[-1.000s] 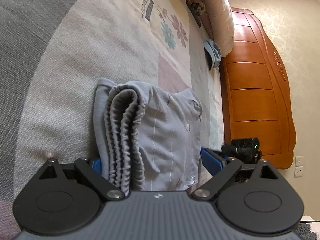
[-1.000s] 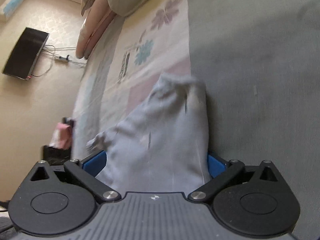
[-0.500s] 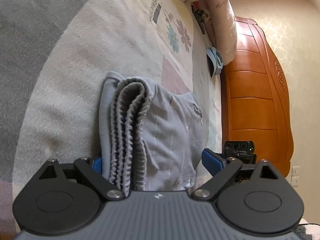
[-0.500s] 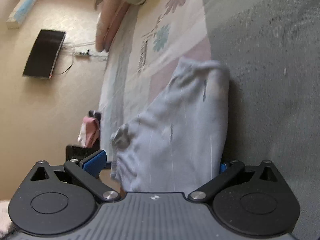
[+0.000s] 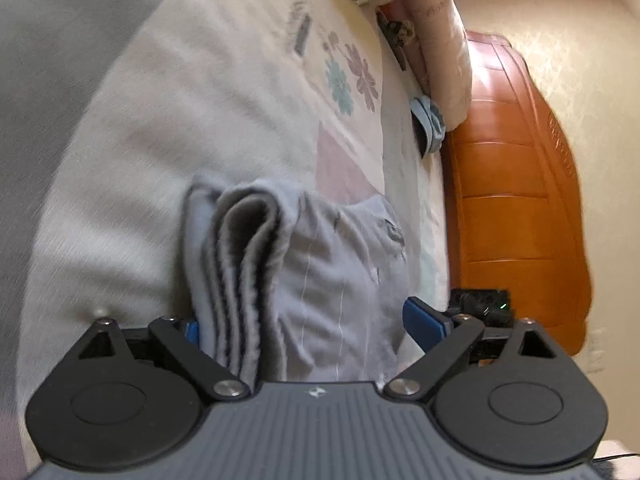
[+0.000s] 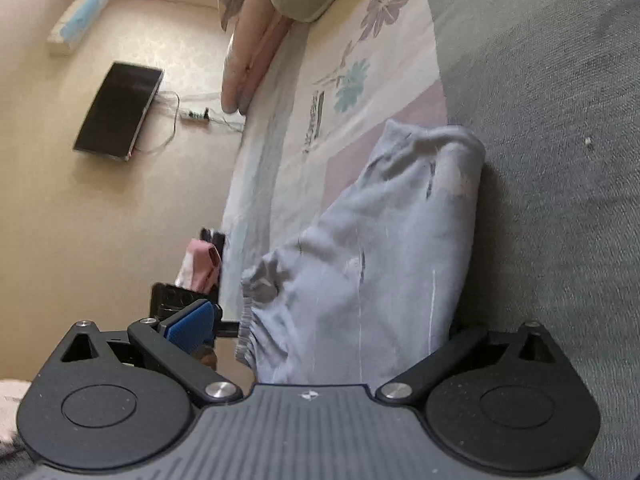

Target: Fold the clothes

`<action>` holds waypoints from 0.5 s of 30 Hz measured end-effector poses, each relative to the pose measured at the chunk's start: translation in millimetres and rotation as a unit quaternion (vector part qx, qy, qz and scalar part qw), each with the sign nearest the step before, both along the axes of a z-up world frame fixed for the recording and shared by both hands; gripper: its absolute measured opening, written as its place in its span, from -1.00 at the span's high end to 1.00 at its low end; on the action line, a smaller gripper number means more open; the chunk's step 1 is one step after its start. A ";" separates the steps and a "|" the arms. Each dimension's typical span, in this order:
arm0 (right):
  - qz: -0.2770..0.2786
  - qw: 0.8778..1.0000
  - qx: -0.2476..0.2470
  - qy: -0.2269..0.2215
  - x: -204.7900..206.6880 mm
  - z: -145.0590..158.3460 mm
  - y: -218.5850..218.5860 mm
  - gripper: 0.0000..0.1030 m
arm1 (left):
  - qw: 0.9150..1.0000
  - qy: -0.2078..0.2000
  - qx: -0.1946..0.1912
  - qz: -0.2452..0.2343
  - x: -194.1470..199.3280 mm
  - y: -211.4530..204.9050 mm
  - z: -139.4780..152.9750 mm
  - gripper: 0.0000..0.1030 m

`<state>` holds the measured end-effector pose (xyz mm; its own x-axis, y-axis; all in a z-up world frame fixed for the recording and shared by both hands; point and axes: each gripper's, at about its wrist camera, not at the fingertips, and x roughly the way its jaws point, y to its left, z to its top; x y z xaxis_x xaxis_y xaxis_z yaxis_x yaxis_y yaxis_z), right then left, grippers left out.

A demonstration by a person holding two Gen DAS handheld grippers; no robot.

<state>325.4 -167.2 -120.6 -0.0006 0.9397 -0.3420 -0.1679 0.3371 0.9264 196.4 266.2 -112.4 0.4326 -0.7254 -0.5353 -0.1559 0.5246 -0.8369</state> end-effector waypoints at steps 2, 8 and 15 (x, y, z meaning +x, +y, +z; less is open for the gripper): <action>0.002 1.000 -0.016 -0.010 1.2 2.1 6.1 -0.95 | 1.000 0.000 0.015 -0.011 1.2 -3.0 3.7 -0.75; 0.007 0.997 -0.063 -0.044 -6.2 0.4 3.4 -0.37 | 0.999 0.033 0.040 0.017 -13.9 16.6 -8.8 0.52; -0.028 0.993 -0.113 -0.031 -7.0 -12.9 -7.4 0.92 | 0.995 0.035 0.090 0.004 -9.2 9.1 2.5 0.58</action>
<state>318.4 -174.5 -133.5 0.0764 0.8373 -0.5414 -0.1975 0.5450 0.8149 187.1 275.3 -109.9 0.3943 -0.6118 -0.6857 -0.2154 0.6638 -0.7162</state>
